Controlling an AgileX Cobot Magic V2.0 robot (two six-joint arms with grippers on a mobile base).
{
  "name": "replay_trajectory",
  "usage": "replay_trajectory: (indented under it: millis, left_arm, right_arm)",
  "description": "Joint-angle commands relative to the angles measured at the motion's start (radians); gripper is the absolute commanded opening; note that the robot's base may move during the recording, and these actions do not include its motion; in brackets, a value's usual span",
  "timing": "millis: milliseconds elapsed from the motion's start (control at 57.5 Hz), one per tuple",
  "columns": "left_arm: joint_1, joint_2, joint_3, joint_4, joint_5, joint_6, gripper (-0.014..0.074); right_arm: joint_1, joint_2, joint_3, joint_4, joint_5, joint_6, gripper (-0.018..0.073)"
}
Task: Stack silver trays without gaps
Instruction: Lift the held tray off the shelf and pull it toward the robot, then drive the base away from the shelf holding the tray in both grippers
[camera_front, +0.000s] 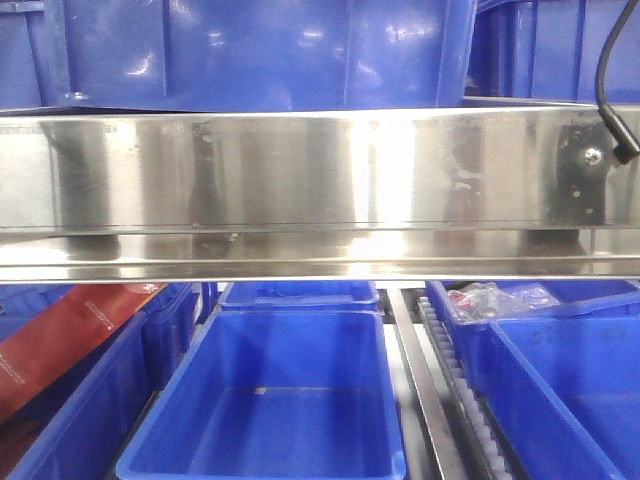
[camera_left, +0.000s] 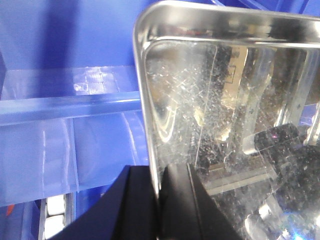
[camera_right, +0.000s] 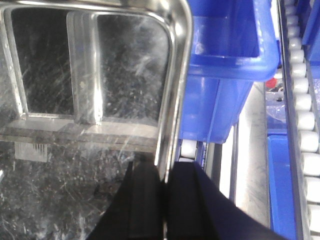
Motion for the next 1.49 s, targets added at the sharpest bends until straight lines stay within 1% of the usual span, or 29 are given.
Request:
replay_trajectory:
  millis: [0,435,1477]
  left_arm:
    - [-0.006,-0.018,-0.01,0.012,-0.047,0.011,-0.0013]
    - [-0.006,-0.018,-0.01,0.012,-0.047,0.011,-0.0013]
    - [-0.006,-0.018,-0.01,0.012,-0.047,0.011,-0.0013]
  right_arm:
    - [0.001,-0.013,-0.009,-0.018,-0.04,-0.024,-0.0079]
    - [0.001,-0.013,-0.009,-0.018,-0.093,-0.024,-0.0079]
    - [0.001,-0.013,-0.009,-0.018,-0.095,-0.024,-0.0079]
